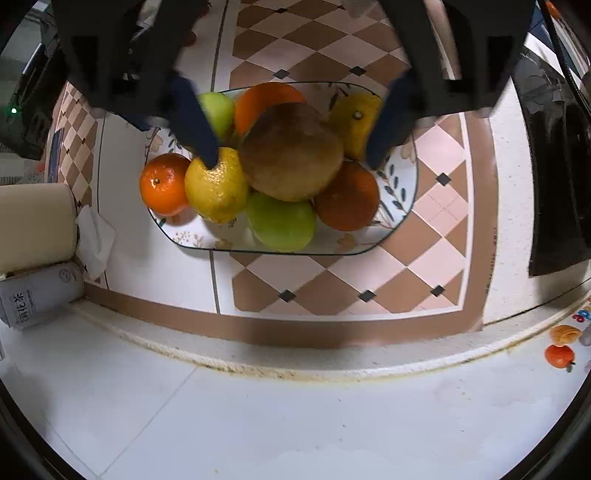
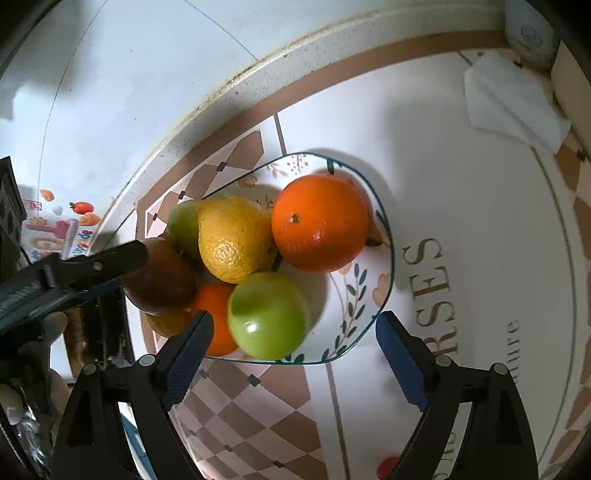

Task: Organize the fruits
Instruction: 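Place the green apple on the plate with the right tool while the left tool places the dark red fruit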

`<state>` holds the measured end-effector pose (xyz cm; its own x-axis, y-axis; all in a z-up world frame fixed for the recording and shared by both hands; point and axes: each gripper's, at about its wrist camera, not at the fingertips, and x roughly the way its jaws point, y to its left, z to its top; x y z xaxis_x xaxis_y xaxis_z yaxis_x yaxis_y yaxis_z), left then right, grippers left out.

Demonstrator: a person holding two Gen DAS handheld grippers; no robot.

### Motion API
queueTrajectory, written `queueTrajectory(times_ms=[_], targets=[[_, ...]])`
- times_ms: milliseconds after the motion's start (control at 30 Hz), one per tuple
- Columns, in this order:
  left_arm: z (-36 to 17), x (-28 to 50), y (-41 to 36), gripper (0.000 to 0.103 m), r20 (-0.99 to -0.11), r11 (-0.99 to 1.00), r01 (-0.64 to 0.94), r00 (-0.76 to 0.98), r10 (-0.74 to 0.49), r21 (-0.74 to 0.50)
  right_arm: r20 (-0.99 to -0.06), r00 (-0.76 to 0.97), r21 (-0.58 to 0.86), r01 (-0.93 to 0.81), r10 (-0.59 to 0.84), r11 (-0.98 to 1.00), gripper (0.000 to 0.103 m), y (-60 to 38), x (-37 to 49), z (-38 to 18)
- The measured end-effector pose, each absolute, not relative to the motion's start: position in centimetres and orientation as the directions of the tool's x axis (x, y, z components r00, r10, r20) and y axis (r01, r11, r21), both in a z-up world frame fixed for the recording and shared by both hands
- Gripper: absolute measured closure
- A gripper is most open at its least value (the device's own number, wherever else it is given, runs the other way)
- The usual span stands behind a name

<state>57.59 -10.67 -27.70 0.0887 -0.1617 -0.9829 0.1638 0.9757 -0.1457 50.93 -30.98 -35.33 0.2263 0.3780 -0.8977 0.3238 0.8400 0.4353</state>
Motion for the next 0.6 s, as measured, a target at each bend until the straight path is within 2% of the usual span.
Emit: queueTrajectory(times_ms=[67, 300, 600], targets=[[-27.5, 57.2, -10.2, 0.011, -0.983, 0.980, 0.153, 0.108, -0.148, -0.130, -0.917, 0.214, 0.390, 0.304, 0.337, 0.869, 0.007, -30.8, 50.9, -34.9], [-26.3, 54.0, -7.6, 0.008, -0.973, 0.992, 0.118, 0.223, -0.058, -0.032, -0.963, 0.218, 0.204, 0.208, 0.158, 0.957, 0.007, -29.5, 50.3, -32.9], [-25.2, 49.2, -5.6, 0.008, -0.953, 0.997, 0.079, 0.304, -0.008, 0.017, -0.960, 0.260, 0.147, 0.138, 0.108, 0.979, 0.007, -28.3, 48.5, -30.0]])
